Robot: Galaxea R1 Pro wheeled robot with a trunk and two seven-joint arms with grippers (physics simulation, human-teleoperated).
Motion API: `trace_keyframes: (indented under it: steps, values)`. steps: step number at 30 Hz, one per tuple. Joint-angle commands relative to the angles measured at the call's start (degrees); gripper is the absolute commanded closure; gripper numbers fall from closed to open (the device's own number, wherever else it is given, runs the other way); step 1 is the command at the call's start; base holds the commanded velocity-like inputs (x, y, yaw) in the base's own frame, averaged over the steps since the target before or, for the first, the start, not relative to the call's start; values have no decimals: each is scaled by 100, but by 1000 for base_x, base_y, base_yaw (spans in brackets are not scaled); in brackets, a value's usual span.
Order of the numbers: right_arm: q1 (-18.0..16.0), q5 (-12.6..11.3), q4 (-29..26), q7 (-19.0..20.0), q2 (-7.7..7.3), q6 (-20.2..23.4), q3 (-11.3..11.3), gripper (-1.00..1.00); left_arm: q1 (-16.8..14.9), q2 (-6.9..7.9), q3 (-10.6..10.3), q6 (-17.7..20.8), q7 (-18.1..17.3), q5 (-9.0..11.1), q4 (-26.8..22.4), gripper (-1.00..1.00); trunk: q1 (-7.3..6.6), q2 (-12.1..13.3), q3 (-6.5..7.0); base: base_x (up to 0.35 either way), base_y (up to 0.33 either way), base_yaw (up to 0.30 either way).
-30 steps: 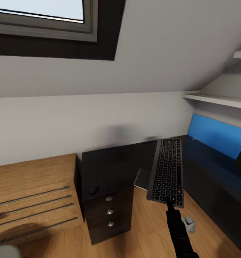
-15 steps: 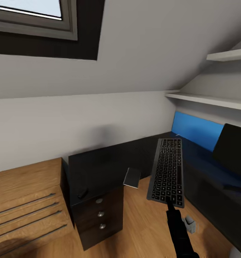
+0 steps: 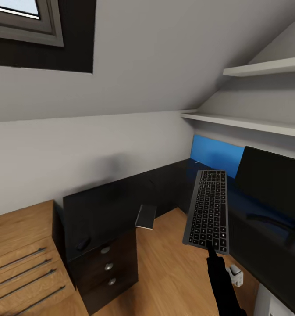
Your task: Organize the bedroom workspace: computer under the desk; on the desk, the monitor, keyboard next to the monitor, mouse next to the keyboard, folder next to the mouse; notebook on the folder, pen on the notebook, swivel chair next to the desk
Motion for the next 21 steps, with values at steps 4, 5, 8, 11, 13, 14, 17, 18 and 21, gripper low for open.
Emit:
trace_keyframes:
  steps: [4, 5, 8, 11, 13, 14, 17, 18, 21]
  values:
    - [-5, -49, 46, 48, 3, -28, 24, 100, 1, -9, 61, -607, 53, -19, 46, -100, 2, -6, -5, 0, 0, -273]
    - [-5, -48, 80, 48, 7, -29, 27, 100, 1, -11, 73, -977, 127, -20, 97, -100, 2, -6, -5, 0, 0, -273]
    - [-5, -46, 194, 48, 13, -32, 32, 100, 2, -37, 66, -3072, 721, -21, 801, -100, 2, -6, -5, 0, 0, -273]
    - [-5, -46, 219, 48, 14, -30, 32, 100, 2, -45, 52, -4004, 993, -21, 1104, -100, 2, -6, -6, 0, 0, -273]
    - [-5, -49, 226, 48, 14, -30, 29, 100, 2, -34, 44, -4265, 1052, -28, 1195, -100, 2, -6, -9, 0, 0, -273]
    - [-5, -51, 226, 48, 14, -28, 30, 100, 2, -31, 45, -4287, 1061, -25, 1207, -100, 2, -6, -11, 0, 0, -273]
    - [-5, -57, 234, 48, 14, -25, 38, 100, 2, -18, 51, -4337, 1078, -30, 1258, -100, 2, -6, -17, -36, 16, -273]
    - [-5, -59, 234, 48, 14, -24, 40, 100, 0, -15, 54, -4335, 1078, -30, 1261, -100, 2, -6, -19, -173, 121, -273]
    - [-6, -63, 232, 48, 14, -24, 48, 100, 2, -10, 58, -4328, 1078, -30, 1267, -100, 2, -6, -25, -219, 152, -273]
